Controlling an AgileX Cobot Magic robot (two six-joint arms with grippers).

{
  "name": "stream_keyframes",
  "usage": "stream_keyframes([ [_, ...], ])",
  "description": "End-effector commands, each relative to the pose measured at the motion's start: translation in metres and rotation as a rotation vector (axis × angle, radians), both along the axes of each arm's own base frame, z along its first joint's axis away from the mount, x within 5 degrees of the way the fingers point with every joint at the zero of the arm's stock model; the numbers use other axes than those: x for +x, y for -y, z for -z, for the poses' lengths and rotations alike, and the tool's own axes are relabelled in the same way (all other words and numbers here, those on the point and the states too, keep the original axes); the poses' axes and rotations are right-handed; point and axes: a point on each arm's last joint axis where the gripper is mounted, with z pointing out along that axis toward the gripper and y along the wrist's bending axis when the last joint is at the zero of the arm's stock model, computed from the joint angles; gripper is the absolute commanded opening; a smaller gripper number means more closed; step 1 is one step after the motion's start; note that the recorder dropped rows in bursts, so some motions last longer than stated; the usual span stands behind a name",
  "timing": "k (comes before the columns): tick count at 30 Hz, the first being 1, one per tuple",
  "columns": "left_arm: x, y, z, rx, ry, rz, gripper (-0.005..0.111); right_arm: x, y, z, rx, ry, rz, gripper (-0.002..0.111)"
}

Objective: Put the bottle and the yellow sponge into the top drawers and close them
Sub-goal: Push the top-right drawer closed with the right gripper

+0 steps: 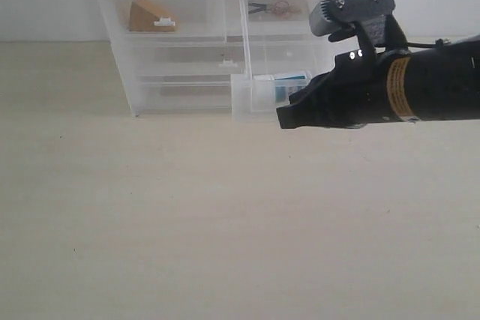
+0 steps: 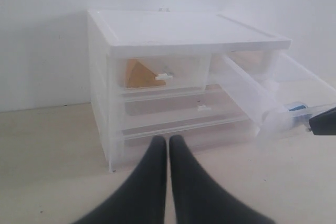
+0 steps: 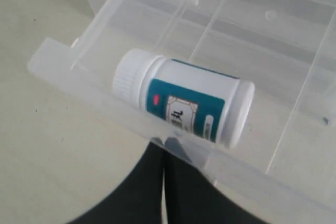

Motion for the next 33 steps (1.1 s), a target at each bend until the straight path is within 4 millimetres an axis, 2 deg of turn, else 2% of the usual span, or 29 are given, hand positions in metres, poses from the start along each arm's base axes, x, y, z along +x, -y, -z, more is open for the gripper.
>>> stream_keyframes([
  [1, 0.000, 0.000, 0.002, 0.000, -0.008, 0.003, 0.004, 0.011, -0.001, -0.020, -0.002, 0.084, 0.023, 0.001],
  [4, 0.000, 0.000, 0.002, 0.002, -0.009, -0.003, 0.004, 0.019, -0.005, -0.021, -0.012, 0.097, 0.025, 0.001],
  [8, 0.000, -0.001, 0.002, 0.013, -0.007, -0.007, 0.004, 0.046, -0.018, -0.008, -0.037, 0.074, 0.035, 0.001],
  [13, 0.000, -0.001, 0.002, 0.016, -0.006, -0.006, 0.004, 0.073, -0.019, -0.032, -0.076, 0.191, 0.136, 0.001],
  [19, 0.000, -0.001, 0.002, 0.016, -0.006, -0.006, 0.004, 0.090, -0.028, -0.035, -0.062, 0.210, 0.134, 0.001],
  [23, 0.000, -0.001, 0.002, 0.016, -0.006, -0.006, 0.004, 0.085, -0.029, -0.034, -0.046, 0.192, 0.114, 0.001],
  [33, 0.000, 0.000, 0.002, 0.015, -0.004, 0.000, 0.004, 0.034, -0.004, -0.022, -0.073, 0.137, 0.076, 0.001],
])
